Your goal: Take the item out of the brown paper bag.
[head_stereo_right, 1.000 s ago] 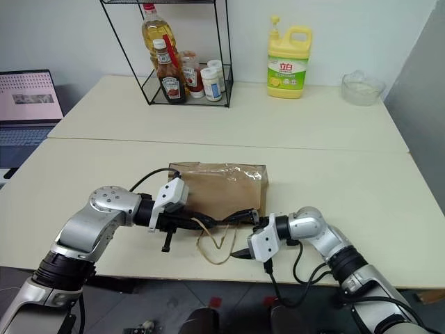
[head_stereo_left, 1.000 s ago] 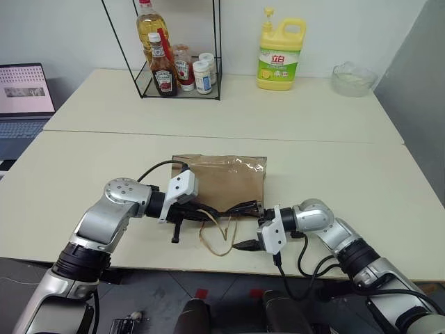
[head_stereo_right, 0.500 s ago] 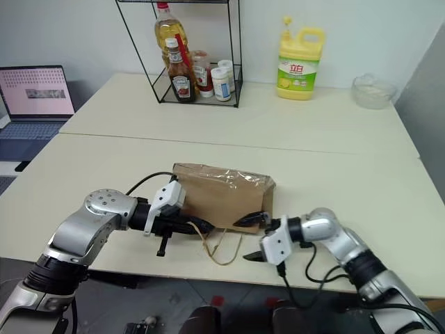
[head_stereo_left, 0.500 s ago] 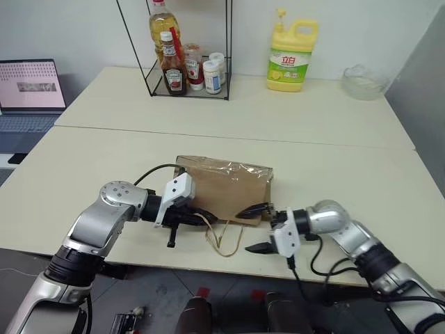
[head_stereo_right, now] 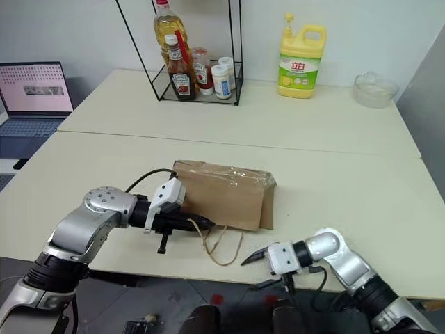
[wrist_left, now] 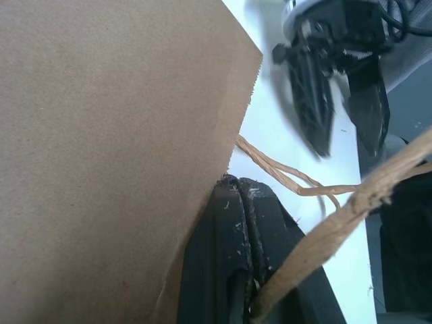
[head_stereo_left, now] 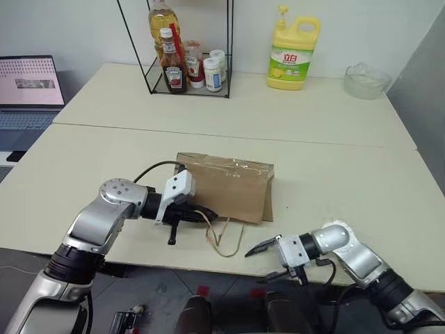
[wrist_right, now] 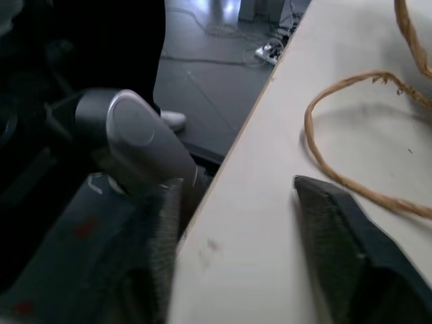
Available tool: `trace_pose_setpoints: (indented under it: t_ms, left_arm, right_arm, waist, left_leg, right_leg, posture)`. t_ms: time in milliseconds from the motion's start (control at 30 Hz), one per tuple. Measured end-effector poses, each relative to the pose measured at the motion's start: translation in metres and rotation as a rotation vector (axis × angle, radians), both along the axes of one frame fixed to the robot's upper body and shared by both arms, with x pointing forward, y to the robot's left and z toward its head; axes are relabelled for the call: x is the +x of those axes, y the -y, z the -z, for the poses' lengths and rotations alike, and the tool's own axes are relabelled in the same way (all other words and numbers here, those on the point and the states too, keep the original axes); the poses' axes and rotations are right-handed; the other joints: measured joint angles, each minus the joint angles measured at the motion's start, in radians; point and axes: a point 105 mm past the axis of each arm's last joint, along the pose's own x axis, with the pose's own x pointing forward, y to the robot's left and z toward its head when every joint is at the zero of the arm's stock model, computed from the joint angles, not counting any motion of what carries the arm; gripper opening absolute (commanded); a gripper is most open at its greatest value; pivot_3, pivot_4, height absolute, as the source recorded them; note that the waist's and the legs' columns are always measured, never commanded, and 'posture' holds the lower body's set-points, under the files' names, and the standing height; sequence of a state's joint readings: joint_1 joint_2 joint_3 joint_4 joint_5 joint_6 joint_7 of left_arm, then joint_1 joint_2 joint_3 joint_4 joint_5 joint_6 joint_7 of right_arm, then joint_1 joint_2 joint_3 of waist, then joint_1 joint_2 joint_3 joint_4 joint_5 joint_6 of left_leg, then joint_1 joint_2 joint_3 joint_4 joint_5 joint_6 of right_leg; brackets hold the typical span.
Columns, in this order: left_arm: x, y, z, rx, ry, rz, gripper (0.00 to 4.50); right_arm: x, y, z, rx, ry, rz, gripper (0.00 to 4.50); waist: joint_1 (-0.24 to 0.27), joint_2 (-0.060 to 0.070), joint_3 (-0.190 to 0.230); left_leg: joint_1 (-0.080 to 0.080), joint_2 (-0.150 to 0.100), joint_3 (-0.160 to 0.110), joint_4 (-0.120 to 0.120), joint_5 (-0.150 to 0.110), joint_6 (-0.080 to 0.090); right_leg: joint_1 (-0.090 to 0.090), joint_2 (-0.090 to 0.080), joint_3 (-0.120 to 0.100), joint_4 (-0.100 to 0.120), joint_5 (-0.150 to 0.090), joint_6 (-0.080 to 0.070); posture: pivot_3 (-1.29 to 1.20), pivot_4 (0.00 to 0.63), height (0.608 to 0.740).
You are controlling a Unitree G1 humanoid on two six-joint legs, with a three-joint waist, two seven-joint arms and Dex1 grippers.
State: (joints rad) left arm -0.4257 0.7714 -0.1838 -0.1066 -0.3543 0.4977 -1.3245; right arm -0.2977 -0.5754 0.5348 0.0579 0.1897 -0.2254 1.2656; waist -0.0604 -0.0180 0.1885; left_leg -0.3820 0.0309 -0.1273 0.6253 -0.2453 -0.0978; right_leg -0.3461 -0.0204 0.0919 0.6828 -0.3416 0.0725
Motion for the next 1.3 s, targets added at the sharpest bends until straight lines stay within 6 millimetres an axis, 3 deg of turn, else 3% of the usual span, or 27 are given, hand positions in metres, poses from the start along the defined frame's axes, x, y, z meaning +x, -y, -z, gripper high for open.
trace_pose_setpoints:
  t_ms: [167,300,500,600,833,1133,1233,1300]
  left_arm:
    - [0.0,0.001,0.0,-0.003,0.002,0.001,0.0]
    - [0.0,0.001,0.0,-0.003,0.002,-0.001,0.0]
    - [0.001,0.003,0.0,-0.01,0.003,-0.002,0.0]
    - [0.001,0.003,0.0,-0.01,0.003,-0.003,0.0]
    - [0.001,0.002,0.001,-0.008,-0.008,-0.013,0.0]
    - [0.002,0.002,0.001,-0.008,-0.009,-0.024,0.0]
    - [0.002,0.002,0.0,-0.009,-0.008,-0.024,0.0]
    - [0.001,0.003,0.0,-0.012,-0.01,-0.023,0.0]
  right_arm:
    - [0.014,-0.011,-0.004,0.042,-0.056,0.085,0.02]
    - [0.022,-0.008,-0.008,0.05,-0.052,0.132,0.02]
    - [0.022,-0.021,-0.01,0.079,-0.021,0.123,0.02]
    - [0.022,-0.027,-0.011,0.084,0.014,0.102,0.59]
    - [0.023,-0.031,-0.009,0.08,0.034,0.077,3.01]
    - [0.025,-0.043,-0.007,0.082,0.03,0.048,3.01]
    - [0.03,-0.048,-0.007,0.088,0.028,0.058,2.44]
    - [0.031,-0.048,-0.007,0.089,0.03,0.058,1.73]
  waist:
    - [-0.006,0.001,0.0]
    - [0.002,0.001,0.0]
    - [0.002,0.001,0.0]
    - [0.003,0.001,0.0]
    - [0.002,0.001,0.001]
    - [0.001,0.001,0.001]
    - [-0.002,0.001,0.001]
    - [-0.002,0.001,0.001]
  left_leg:
    - [0.0,0.001,0.0,0.0,0.0,0.0]
    - [-0.003,0.001,0.0,0.0,0.0,0.0]
    - [-0.004,0.001,0.0,-0.001,0.0,0.0]
    - [-0.004,0.001,0.0,0.0,0.0,0.0]
    - [-0.004,0.001,0.0,-0.001,0.0,0.0]
    - [-0.004,0.001,0.0,-0.001,0.0,0.0]
    - [-0.003,0.001,0.0,-0.001,0.0,0.0]
    - [-0.002,0.001,0.0,0.0,0.0,0.0]
  right_leg:
    - [-0.001,0.001,0.0,0.001,0.0,0.0]
    - [-0.003,0.001,0.0,0.0,0.0,0.0]
    - [-0.005,0.001,-0.001,0.001,0.0,0.0]
    - [-0.004,0.001,-0.001,0.001,0.0,0.0]
    - [-0.005,0.001,-0.001,0.001,0.0,0.0]
    - [-0.005,0.001,-0.001,0.001,0.0,0.0]
    - [-0.004,0.001,-0.001,0.002,0.0,0.0]
    - [-0.004,0.001,-0.001,0.002,0.0,0.0]
  posture:
    - [0.0,0.15,0.74]
    - [0.0,0.15,0.74]
    - [0.0,0.15,0.74]
    - [0.0,0.15,0.74]
    - [0.0,0.15,0.74]
    - [0.0,0.15,0.74]
    - [0.0,0.15,0.74]
    - [0.0,0.15,0.74]
